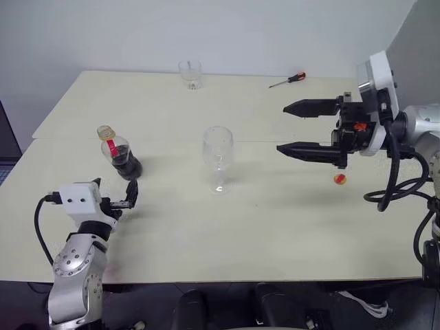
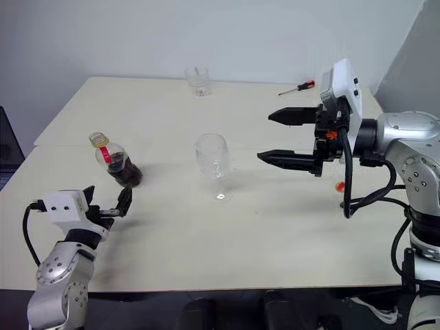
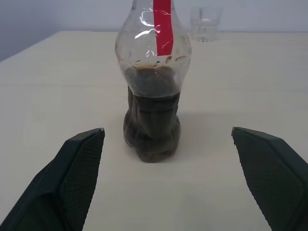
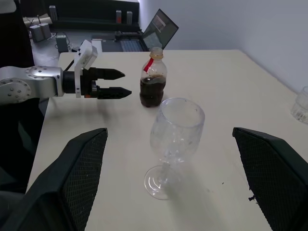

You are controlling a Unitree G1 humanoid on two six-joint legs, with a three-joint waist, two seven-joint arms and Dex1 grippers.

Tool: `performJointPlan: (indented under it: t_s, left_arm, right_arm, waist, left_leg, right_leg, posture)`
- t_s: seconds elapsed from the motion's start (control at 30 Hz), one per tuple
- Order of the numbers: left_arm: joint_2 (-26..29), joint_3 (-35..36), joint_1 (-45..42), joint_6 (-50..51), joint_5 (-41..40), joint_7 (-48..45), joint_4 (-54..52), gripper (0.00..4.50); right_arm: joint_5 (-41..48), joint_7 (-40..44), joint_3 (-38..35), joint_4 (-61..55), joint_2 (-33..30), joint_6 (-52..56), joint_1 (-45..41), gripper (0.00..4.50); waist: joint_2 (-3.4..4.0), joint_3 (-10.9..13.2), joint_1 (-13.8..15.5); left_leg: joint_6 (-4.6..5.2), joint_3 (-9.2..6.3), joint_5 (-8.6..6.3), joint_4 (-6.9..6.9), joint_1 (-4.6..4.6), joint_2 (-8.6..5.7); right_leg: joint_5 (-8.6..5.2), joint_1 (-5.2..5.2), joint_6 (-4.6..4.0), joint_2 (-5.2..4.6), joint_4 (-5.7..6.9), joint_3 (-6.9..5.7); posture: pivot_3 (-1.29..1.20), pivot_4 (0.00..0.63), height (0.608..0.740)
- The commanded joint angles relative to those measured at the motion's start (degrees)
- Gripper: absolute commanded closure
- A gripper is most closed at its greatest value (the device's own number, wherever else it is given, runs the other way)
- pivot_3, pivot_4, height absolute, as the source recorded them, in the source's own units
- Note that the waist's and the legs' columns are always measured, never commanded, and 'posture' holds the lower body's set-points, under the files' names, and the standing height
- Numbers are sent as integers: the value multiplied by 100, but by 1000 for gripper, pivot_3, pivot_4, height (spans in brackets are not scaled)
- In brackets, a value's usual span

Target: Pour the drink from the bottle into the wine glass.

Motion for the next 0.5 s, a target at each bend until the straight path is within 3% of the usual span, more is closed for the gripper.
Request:
performJointPlan:
  t_s: [0.03, 0.5]
  left_arm:
    - [52, 3, -455, -110, 183, 219, 405, 0]
    - [25, -310, -1422, -584, 588, 386, 1537, 0]
  right_arm:
    - [71, -150, 78, -218, 31, 22, -235, 49]
    - [249, -415, 178, -425, 96, 212, -499, 49]
  waist:
    - [0, 0, 6]
    - [-1, 0, 14]
  left_leg:
    - [0, -1, 0, 1, 1, 0]
    - [0, 0, 0, -2, -3, 1]
  right_leg:
    - [0, 0, 0, 1, 2, -3]
    - [11, -2, -13, 0, 0, -13]
  posture:
    - [0, 150, 740]
    - [0, 150, 740]
